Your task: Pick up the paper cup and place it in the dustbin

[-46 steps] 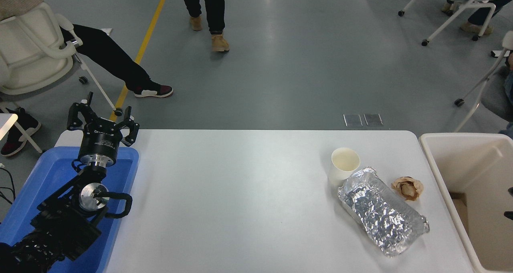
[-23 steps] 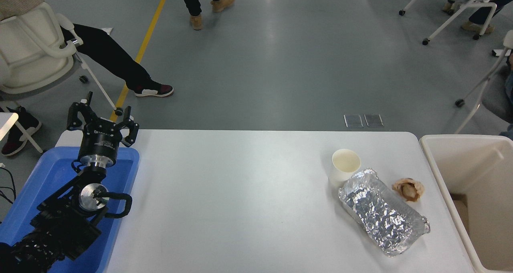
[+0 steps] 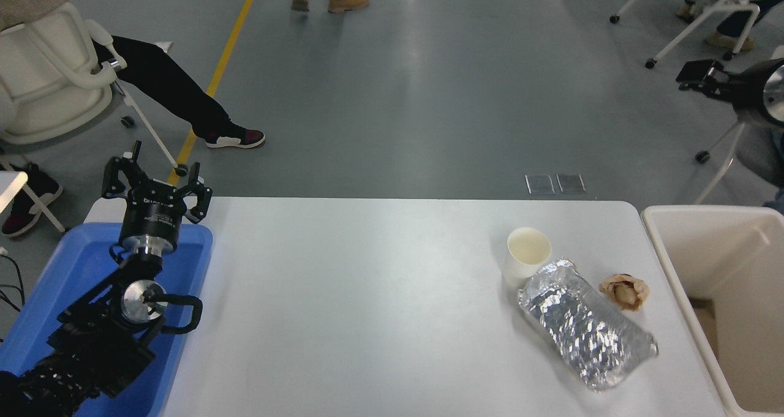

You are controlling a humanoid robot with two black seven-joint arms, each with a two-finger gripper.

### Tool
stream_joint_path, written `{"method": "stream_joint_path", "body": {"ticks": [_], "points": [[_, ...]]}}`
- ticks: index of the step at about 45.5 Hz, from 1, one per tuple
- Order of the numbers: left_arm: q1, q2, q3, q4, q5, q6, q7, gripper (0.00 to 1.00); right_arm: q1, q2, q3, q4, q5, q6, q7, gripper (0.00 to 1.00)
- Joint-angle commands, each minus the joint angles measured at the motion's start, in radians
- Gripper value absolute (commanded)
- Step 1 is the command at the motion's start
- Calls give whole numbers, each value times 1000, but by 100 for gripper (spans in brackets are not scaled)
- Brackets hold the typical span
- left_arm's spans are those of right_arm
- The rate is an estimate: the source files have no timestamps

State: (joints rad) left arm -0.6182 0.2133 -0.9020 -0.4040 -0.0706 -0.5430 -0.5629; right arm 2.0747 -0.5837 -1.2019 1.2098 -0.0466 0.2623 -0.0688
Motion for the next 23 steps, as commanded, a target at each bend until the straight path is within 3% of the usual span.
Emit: {"method": "stream_joint_path", "body": {"ticks": [1, 14, 23], "points": [[0, 0, 0, 1, 0, 0, 0, 99, 272, 10, -42, 252, 4, 270, 0, 100], [0, 0, 0, -1, 0, 0, 0, 99, 456, 13, -45, 358, 10, 523, 0, 100], [0, -2, 0, -1, 0, 0, 0, 99, 501, 33, -31, 367, 10, 523, 0, 100]]}}
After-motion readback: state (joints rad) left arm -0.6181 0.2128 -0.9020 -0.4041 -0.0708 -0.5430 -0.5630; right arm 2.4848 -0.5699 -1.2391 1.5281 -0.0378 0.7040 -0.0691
